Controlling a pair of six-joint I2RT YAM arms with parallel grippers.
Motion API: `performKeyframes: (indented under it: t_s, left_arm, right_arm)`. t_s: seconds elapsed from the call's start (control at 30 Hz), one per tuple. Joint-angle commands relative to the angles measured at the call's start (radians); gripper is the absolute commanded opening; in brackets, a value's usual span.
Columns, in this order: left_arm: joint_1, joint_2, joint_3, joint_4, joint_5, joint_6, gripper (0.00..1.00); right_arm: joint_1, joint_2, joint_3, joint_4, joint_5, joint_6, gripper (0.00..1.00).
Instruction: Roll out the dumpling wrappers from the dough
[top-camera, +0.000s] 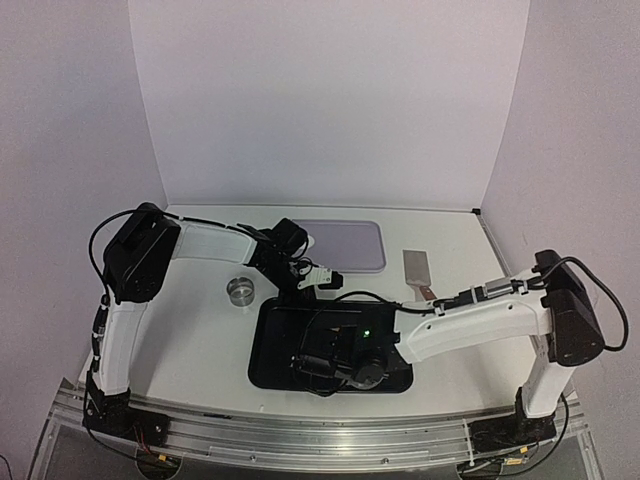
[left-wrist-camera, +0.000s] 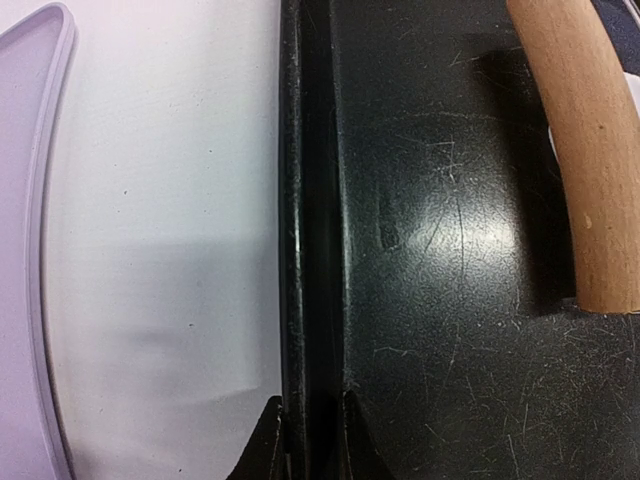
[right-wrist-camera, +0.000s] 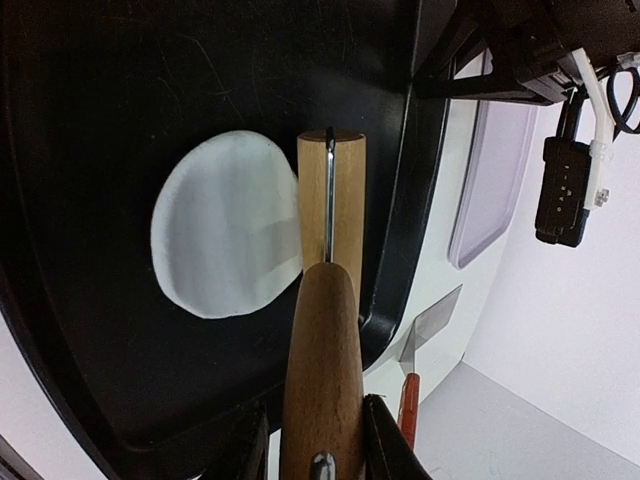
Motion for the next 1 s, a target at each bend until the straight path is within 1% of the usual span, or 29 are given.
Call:
performKeyframes:
  t_s: [0.0,0.13,0.23,0.33,0.47,0.53,0.63,0.77,0.9,0.97]
  left_arm:
    - [0.011,0.015,0.005,0.039,-0.131,0.089,0.0]
    - [0.01,0.02,0.002,0.045,-0.128,0.089,0.0]
    - [0.011,0.021,-0.002,0.049,-0.123,0.084,0.0]
    - [0.011,0.022,-0.005,0.049,-0.123,0.084,0.0]
    - [0.01,0.019,-0.005,0.049,-0.126,0.083,0.0]
    - [0.011,0.015,-0.004,0.049,-0.126,0.081,0.0]
    - [0.011,0.009,-0.005,0.045,-0.13,0.082,0.0]
    - [0.011,0.012,-0.001,0.046,-0.134,0.085,0.0]
    - [0.011,0.017,0.002,0.05,-0.129,0.08,0.0]
    - [0.011,0.02,0.002,0.05,-0.125,0.079,0.0]
  right_arm:
    - [0.073,-0.001,-0.049,-0.168,-0.146,0.05,0.0]
    - [0.146,-0.019,-0.039,-0.271,-0.162,0.159,0.0]
    - [0.151,-0.027,-0.051,-0.288,-0.171,0.199,0.0]
    - [0.123,-0.012,-0.061,-0.252,-0.174,0.154,0.0]
    - [0.028,0.036,-0.062,-0.121,-0.179,0.052,0.0]
    - [-0.018,0.06,-0.056,-0.081,-0.181,0.024,0.0]
    - [-0.034,0.067,-0.054,-0.061,-0.178,0.009,0.0]
    - [0.008,0.022,-0.072,-0.078,-0.17,0.071,0.0]
    - [0.111,0.024,-0.043,-0.189,-0.144,0.184,0.0]
    - [0.127,0.026,-0.036,-0.224,-0.139,0.232,0.0]
